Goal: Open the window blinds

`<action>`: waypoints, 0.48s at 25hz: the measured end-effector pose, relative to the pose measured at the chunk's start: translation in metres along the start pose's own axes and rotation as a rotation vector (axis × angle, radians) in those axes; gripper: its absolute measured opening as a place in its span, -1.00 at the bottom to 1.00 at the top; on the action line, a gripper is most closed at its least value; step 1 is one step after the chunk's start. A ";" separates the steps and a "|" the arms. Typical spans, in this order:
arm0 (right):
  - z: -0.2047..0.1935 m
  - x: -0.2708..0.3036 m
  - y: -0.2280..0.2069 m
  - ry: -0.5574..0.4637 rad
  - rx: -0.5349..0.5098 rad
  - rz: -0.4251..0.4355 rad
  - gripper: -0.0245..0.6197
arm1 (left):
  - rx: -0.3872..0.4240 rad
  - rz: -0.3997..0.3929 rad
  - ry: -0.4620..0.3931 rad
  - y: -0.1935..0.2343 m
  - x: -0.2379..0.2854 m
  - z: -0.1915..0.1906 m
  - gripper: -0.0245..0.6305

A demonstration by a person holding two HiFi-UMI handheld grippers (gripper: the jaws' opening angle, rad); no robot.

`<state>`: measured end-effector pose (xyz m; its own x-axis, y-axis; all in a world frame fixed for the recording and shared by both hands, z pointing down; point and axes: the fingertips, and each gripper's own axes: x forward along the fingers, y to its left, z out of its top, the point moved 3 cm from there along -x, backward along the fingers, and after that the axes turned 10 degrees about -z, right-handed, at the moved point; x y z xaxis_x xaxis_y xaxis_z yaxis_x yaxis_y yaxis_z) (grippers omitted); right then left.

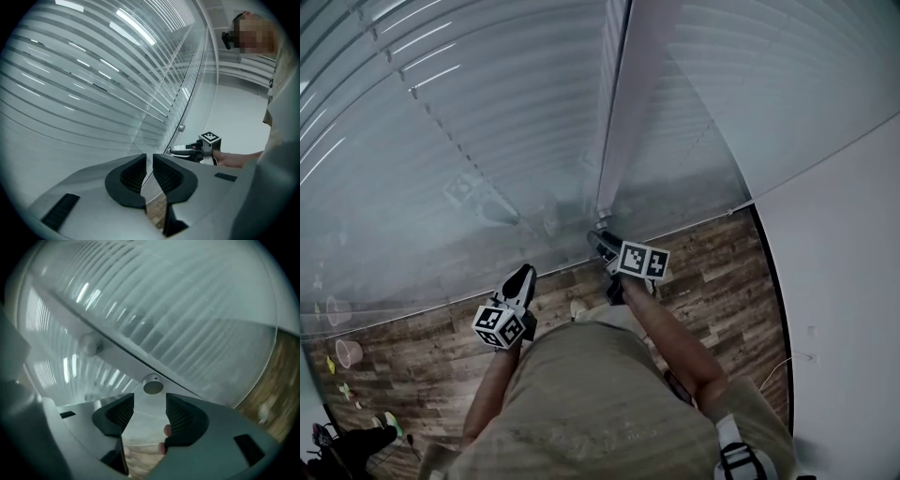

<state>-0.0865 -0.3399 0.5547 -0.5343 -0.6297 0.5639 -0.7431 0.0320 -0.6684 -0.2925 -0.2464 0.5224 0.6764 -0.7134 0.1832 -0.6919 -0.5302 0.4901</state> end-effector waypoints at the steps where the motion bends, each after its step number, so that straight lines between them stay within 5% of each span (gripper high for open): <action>1: 0.001 0.002 -0.002 -0.009 0.130 0.057 -0.30 | 0.000 0.001 0.001 0.001 0.000 -0.001 -0.81; 4: 0.011 0.003 -0.010 -0.071 0.321 0.125 -0.32 | 0.003 0.000 0.008 0.001 0.001 -0.001 -0.81; 7: 0.017 0.000 -0.011 -0.051 0.277 0.102 -0.52 | -0.001 0.001 0.014 -0.003 0.001 -0.003 -0.81; 8: 0.018 0.000 -0.007 -0.039 0.148 0.042 -0.53 | -0.004 0.003 0.017 -0.002 0.001 -0.003 -0.81; 11: 0.021 0.001 0.015 -0.055 -0.490 -0.259 -0.53 | -0.007 0.001 0.021 -0.002 0.001 0.004 -0.81; 12: 0.021 0.000 0.019 -0.076 -0.616 -0.313 -0.53 | -0.005 -0.001 0.020 -0.005 0.001 0.006 -0.81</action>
<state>-0.0921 -0.3560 0.5319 -0.2442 -0.7328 0.6351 -0.9630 0.2601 -0.0702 -0.2900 -0.2476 0.5151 0.6824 -0.7032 0.1997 -0.6897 -0.5289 0.4946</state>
